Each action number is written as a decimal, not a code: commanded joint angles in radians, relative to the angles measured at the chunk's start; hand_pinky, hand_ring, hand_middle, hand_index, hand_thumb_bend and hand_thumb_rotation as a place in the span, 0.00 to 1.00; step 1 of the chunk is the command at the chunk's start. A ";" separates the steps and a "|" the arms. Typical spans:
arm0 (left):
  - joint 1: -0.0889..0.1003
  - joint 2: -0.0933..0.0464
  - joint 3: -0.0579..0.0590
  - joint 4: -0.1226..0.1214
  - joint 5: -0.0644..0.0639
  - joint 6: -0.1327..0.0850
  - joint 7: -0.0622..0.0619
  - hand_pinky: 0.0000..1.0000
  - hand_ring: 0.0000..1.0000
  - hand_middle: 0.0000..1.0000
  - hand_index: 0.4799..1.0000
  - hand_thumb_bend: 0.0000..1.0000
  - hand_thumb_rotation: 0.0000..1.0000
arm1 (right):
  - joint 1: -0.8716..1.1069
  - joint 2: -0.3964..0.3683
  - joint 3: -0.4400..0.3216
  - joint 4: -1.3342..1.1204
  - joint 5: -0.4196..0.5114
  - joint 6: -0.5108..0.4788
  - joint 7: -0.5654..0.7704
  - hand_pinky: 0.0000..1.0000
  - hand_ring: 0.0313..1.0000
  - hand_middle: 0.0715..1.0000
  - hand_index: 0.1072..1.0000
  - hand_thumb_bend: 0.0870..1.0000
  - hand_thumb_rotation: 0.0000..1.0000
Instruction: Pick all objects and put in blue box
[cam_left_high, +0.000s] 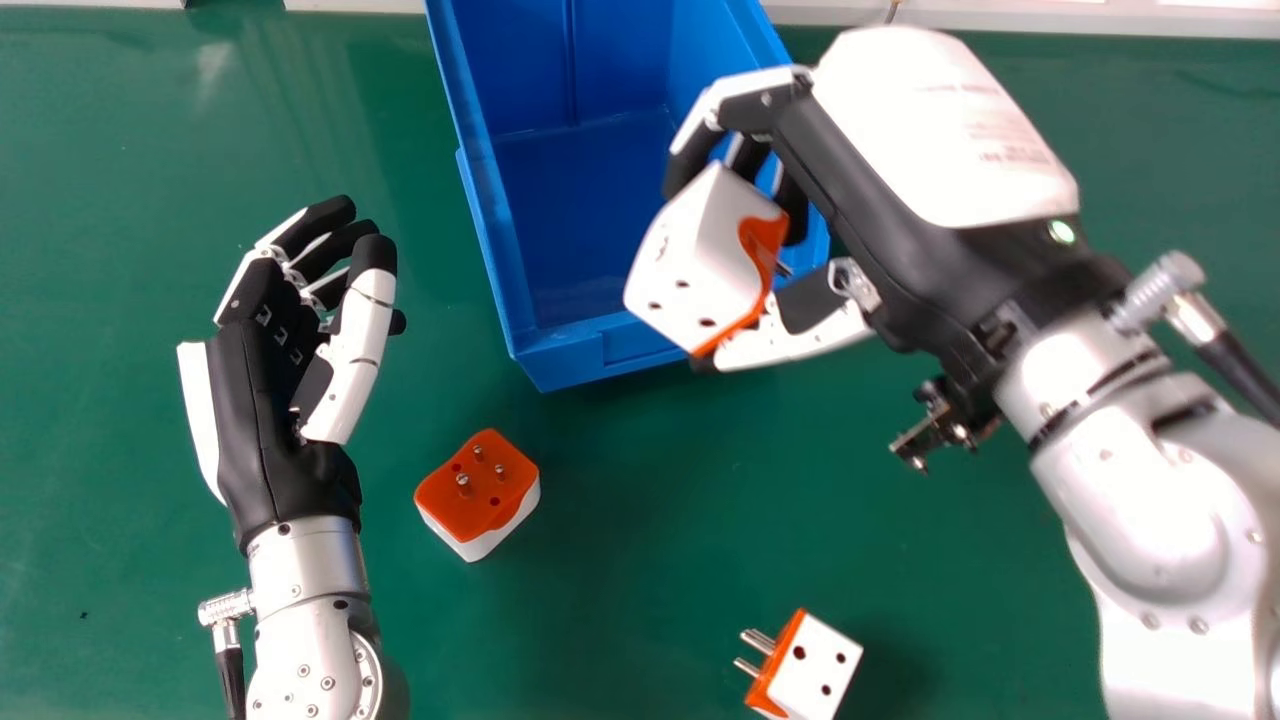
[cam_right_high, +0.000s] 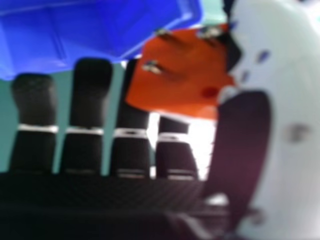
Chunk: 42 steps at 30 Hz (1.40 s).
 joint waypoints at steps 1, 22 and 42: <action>0.000 0.003 -0.007 -0.022 0.009 -0.014 0.001 0.51 0.64 0.70 0.40 0.58 0.44 | -0.064 0.013 -0.002 0.012 -0.005 -0.011 -0.024 0.25 0.32 0.42 0.48 0.46 0.00; -0.008 0.003 -0.004 -0.003 0.001 -0.009 -0.011 0.52 0.65 0.70 0.41 0.56 0.43 | -0.492 0.026 0.113 0.885 -0.023 -0.329 -0.511 0.25 0.32 0.42 0.49 0.46 0.00; -0.026 -0.002 -0.002 0.024 0.000 -0.012 0.000 0.52 0.65 0.71 0.41 0.56 0.43 | -0.817 0.079 0.414 1.762 -0.163 -0.666 -1.178 0.25 0.34 0.43 0.48 0.46 0.00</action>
